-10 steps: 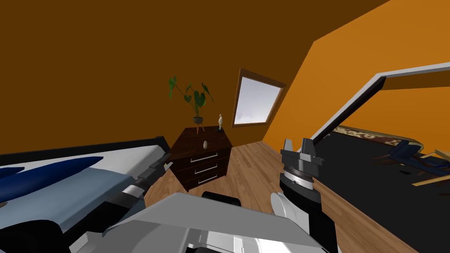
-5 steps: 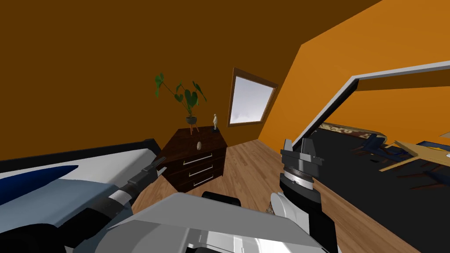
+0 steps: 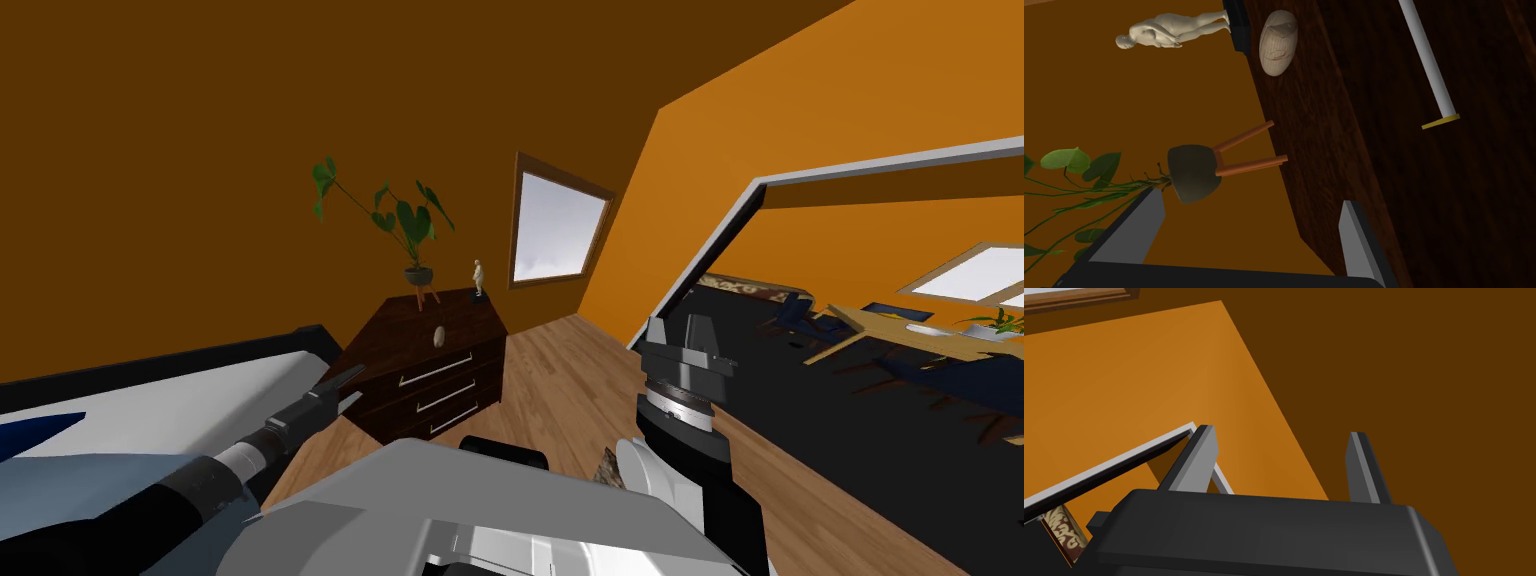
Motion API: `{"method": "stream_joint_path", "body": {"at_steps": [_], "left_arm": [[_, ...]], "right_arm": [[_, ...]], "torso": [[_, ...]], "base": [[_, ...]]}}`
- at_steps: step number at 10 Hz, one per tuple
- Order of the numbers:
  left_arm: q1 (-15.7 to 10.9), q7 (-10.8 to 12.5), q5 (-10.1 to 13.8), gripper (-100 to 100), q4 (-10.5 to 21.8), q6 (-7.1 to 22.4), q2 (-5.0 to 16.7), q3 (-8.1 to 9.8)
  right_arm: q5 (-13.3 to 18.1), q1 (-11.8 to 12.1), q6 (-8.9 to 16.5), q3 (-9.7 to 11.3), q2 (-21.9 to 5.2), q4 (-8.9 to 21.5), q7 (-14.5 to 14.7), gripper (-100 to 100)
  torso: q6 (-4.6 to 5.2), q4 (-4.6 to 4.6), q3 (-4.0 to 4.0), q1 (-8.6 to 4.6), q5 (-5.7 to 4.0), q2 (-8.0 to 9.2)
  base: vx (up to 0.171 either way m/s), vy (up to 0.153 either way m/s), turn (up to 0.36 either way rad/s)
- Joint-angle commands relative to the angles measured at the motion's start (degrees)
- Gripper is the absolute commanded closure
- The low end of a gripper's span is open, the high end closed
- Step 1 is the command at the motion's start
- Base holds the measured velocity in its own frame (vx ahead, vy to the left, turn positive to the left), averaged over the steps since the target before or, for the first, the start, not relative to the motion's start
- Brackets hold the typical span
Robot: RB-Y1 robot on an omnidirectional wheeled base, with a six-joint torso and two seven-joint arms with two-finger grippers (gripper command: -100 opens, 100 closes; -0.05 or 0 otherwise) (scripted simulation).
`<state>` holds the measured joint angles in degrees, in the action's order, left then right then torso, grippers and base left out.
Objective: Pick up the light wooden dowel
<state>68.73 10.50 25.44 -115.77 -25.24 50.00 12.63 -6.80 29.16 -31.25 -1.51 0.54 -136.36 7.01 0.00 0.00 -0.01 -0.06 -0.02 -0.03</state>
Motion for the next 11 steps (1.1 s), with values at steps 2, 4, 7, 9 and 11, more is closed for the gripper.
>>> {"method": "stream_joint_path", "body": {"at_steps": [2, 4, 7, 9, 11], "left_arm": [[3.00, 0.64, 2.03, -100, 1.61, -0.13, 4.17, 0.89], [4.85, 0.98, 3.34, -100, 2.59, 0.02, 7.14, 1.56], [8.25, 1.48, 5.75, -100, 4.61, 0.45, 11.99, 2.82], [9.81, 1.65, 6.83, -100, 5.63, 0.72, 14.60, 3.41], [9.81, 1.65, 6.83, -100, 5.63, 0.72, 14.60, 3.41]], "right_arm": [[0.00, 0.00, 0.00, 0.00, 0.00, 0.00, 0.00, 0], [0.00, 0.00, 0.00, 0.00, 0.00, 0.00, 0.00, 0], [0.00, 0.00, 0.00, 0.00, 0.00, 0.00, 0.00, 0], [0.00, 0.00, 0.00, 0.00, 0.00, 0.00, 0.00, 0], [0.00, 0.00, 0.00, 0.00, 0.00, 0.00, 0.00, 0]], "torso": [[-0.02, 0.00, 0.00, 0.02, 0.02, 0.00], [0.01, -0.03, -0.06, -0.03, 0.00, -0.10], [-0.02, 0.00, 0.00, -0.05, 0.00, 0.01], [0.00, -0.02, -0.05, -0.03, 0.00, -0.08], [-0.05, 0.03, 0.06, -0.05, 0.01, 0.12]], "base": [[0.041, -0.013, -0.160], [0.040, -0.027, -0.175], [0.035, -0.026, -0.158], [0.034, -0.019, -0.154], [-0.006, -0.018, 0.003]]}}
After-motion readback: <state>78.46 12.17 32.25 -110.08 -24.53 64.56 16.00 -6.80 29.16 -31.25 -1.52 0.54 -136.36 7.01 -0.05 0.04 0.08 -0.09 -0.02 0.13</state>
